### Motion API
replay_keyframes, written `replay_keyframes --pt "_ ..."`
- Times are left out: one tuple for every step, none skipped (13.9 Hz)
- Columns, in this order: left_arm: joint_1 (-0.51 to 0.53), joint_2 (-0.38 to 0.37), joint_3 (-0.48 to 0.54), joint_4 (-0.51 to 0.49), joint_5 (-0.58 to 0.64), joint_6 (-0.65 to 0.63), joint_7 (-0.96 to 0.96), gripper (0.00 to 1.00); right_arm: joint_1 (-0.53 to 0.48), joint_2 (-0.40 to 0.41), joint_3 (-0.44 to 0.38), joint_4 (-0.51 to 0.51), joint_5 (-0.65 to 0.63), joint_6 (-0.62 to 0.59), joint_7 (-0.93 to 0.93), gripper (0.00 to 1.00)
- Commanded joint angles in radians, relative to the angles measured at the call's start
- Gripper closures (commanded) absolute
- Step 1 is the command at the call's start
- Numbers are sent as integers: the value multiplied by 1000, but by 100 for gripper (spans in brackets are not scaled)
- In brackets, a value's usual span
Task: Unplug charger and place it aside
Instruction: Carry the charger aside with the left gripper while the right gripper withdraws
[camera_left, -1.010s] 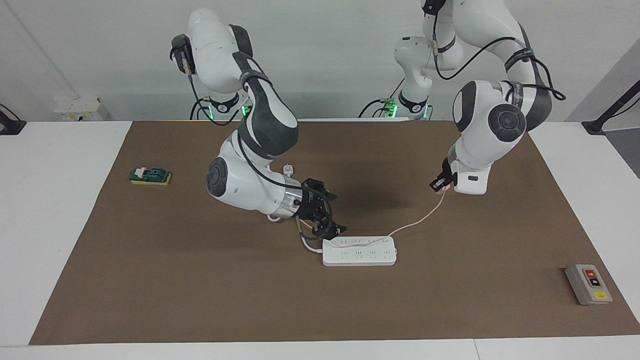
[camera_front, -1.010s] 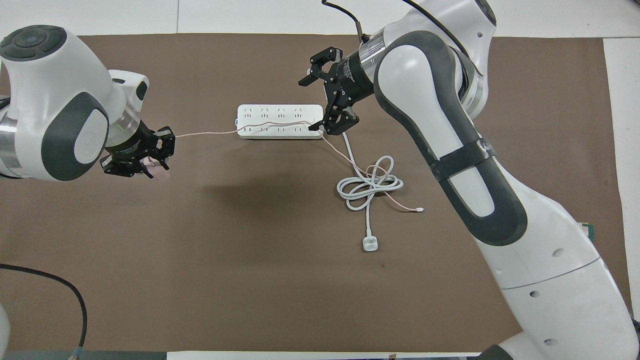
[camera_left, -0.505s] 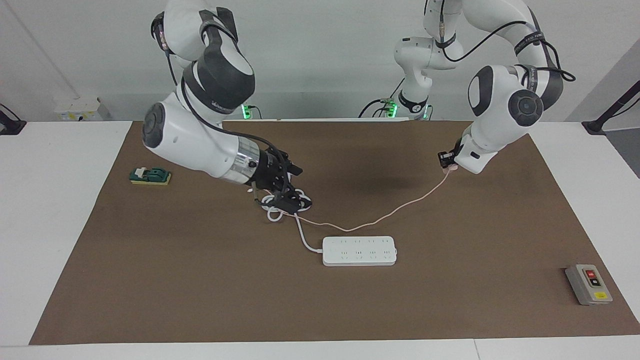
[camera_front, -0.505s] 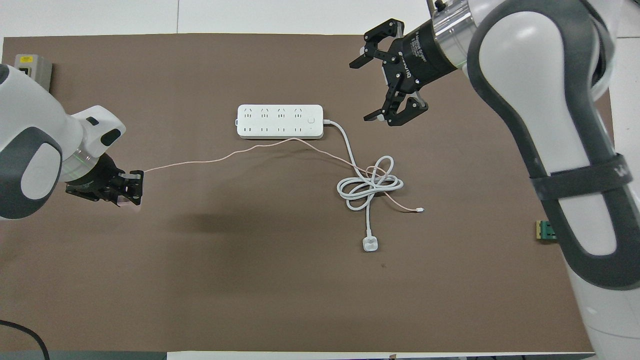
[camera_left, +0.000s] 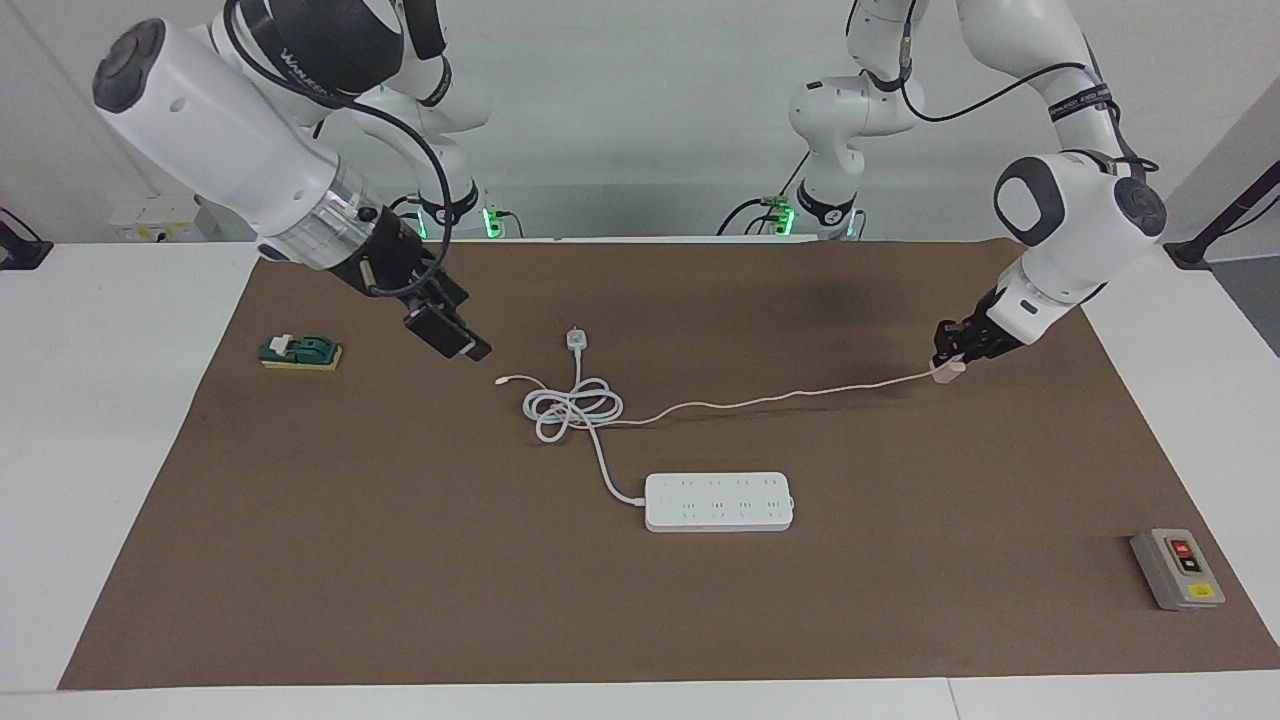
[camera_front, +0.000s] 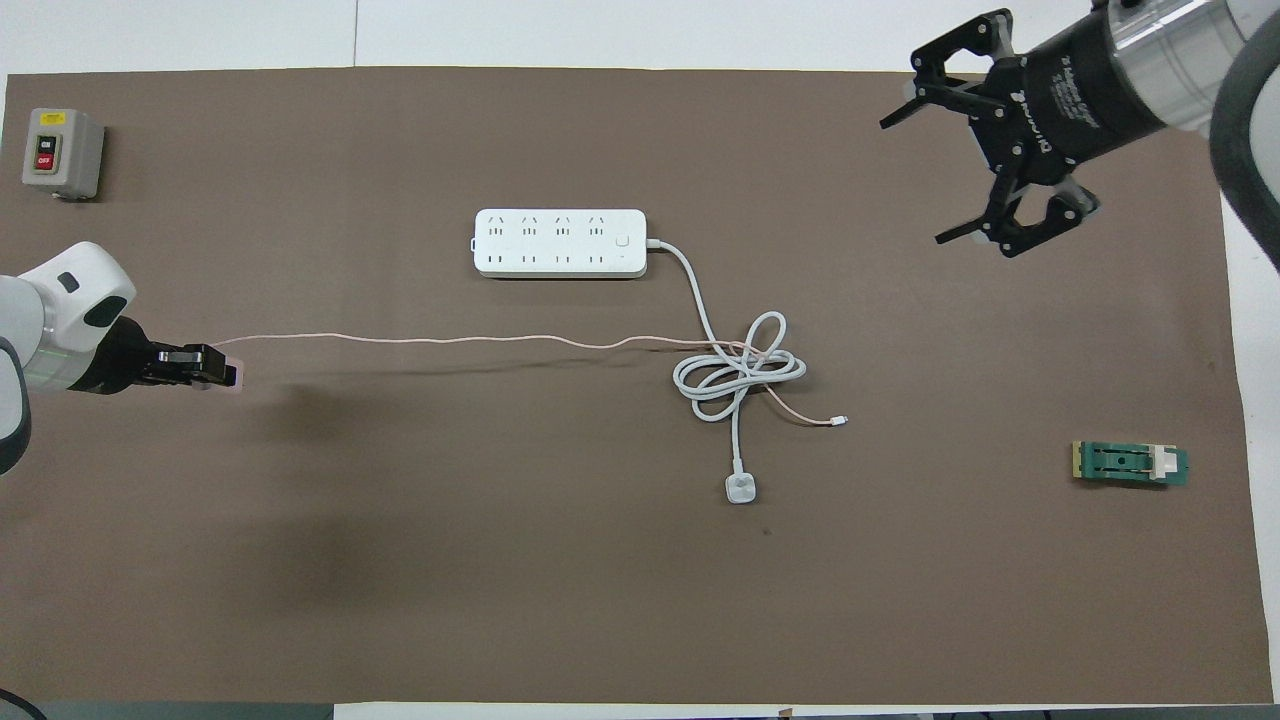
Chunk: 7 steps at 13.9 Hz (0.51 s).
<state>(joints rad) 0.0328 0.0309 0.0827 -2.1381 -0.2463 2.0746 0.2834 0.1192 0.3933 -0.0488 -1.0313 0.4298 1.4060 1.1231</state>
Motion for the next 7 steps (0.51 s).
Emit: replay_keyframes --pt "18 -35 -8 -80 -47 59 40 100 -15 -63 9 -50 -121 -44 -327 0" --pt "21 -37 -8 -101 -47 82 59 100 -23 -85 9 -76 -165 -44 -441 0" --pt "22 -37 -6 -138 -47 132 72 100 -26 -108 9 -101 -207 -44 -554 0" --pt "24 -39 -6 -176 -47 189 83 100 -24 -128 9 -122 -244 -42 -656 0" --pt "41 -42 -4 -209 -45 228 109 100 -26 -151 9 -147 -291 -42 -762 0" --pt "70 -45 -4 -233 -45 251 155 100 -26 -166 9 -164 -337 -41 -845 0" --pt "96 -46 -3 -241 -42 249 202 100 -26 -178 9 -173 -371 -41 -929 0"
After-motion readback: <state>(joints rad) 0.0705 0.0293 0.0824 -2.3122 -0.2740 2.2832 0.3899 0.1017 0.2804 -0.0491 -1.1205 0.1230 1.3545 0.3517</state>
